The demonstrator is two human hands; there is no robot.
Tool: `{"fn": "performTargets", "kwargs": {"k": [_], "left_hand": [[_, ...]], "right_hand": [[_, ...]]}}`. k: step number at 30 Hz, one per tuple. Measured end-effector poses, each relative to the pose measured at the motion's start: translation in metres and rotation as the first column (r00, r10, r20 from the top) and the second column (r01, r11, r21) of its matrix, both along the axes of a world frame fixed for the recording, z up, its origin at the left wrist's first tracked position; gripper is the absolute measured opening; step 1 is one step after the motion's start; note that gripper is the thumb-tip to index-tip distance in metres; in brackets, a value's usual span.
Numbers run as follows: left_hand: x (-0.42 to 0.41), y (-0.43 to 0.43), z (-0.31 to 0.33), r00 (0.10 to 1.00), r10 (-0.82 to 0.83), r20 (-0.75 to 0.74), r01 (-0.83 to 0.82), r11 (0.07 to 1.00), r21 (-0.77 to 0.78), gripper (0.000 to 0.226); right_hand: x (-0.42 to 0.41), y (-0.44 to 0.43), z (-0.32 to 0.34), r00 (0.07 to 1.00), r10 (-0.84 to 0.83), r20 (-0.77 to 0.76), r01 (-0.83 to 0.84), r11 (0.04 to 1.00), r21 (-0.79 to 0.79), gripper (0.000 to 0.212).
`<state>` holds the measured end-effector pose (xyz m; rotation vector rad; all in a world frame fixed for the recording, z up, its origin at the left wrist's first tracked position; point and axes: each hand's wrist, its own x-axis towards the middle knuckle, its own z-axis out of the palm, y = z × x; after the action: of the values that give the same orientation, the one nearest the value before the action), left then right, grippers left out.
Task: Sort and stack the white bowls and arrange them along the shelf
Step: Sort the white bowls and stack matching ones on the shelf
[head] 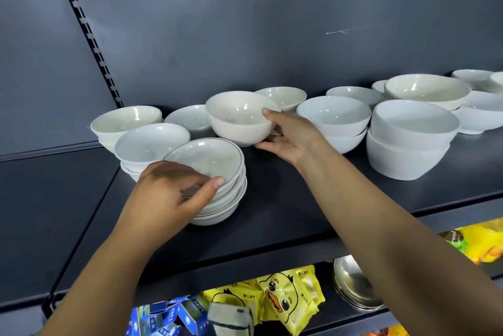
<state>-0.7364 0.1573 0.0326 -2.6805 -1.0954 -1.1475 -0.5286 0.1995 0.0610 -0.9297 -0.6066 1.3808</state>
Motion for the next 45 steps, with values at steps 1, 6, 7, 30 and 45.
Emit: {"fn": "performTargets", "kwargs": {"k": [1, 6, 7, 30, 45], "left_hand": [[0.0, -0.002, 0.001, 0.999, 0.005, 0.04, -0.003, 0.999, -0.041, 0.066], [0.007, -0.005, 0.024, 0.89, 0.159, 0.427, -0.009, 0.943, -0.332, 0.057], [0.009, 0.0, 0.033, 0.86, 0.154, 0.487, 0.037, 0.932, -0.36, 0.067], [0.108, 0.106, 0.126, 0.937, 0.022, 0.348, 0.202, 0.779, -0.593, 0.031], [0.12, 0.181, 0.088, 0.995, 0.056, -0.08, -0.096, 0.691, -0.716, 0.03]], "right_hand": [[0.0, -0.003, 0.007, 1.0, 0.005, -0.011, -0.005, 1.0, 0.013, 0.008], [-0.002, -0.018, 0.037, 1.0, 0.022, 0.022, -0.024, 0.995, 0.1, 0.01], [-0.003, -0.02, 0.042, 0.999, 0.031, 0.032, -0.034, 0.993, 0.114, 0.011], [0.099, 0.017, 0.118, 0.264, 0.062, 0.963, -0.23, 0.973, 0.0, 0.034], [0.108, 0.11, 0.072, -0.131, 0.304, 0.944, -0.134, 0.938, -0.321, 0.101]]}}
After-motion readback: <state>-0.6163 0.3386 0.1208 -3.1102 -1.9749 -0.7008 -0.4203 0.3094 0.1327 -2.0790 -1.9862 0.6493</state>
